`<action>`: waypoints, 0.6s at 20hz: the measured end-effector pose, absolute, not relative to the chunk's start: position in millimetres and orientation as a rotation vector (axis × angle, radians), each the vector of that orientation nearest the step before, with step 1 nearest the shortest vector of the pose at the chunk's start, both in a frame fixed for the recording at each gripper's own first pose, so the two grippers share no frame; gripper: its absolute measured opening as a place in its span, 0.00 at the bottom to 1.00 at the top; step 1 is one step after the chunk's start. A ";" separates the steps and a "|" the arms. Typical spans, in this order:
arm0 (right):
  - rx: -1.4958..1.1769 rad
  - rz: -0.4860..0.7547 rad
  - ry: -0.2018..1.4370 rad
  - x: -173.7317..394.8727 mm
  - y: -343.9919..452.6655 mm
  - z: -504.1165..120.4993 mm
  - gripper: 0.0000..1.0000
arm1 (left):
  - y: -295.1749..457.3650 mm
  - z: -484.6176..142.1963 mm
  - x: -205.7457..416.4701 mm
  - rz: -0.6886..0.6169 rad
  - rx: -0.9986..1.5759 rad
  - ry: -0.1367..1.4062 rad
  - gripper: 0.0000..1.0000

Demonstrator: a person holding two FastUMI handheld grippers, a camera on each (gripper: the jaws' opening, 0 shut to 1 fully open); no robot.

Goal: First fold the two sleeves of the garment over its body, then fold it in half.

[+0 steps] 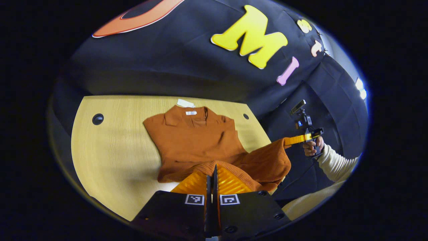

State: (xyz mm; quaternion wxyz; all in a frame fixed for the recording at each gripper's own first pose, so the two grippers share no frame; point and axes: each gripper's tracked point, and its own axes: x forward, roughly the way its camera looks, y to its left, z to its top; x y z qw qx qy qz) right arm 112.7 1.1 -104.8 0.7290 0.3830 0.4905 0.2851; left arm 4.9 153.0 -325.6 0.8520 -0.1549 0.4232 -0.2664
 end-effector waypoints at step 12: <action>1.111 0.327 0.983 339.2 6.6 -289.2 0.07 | 185.2 -364.4 -12.8 -0.225 -0.991 0.709 0.03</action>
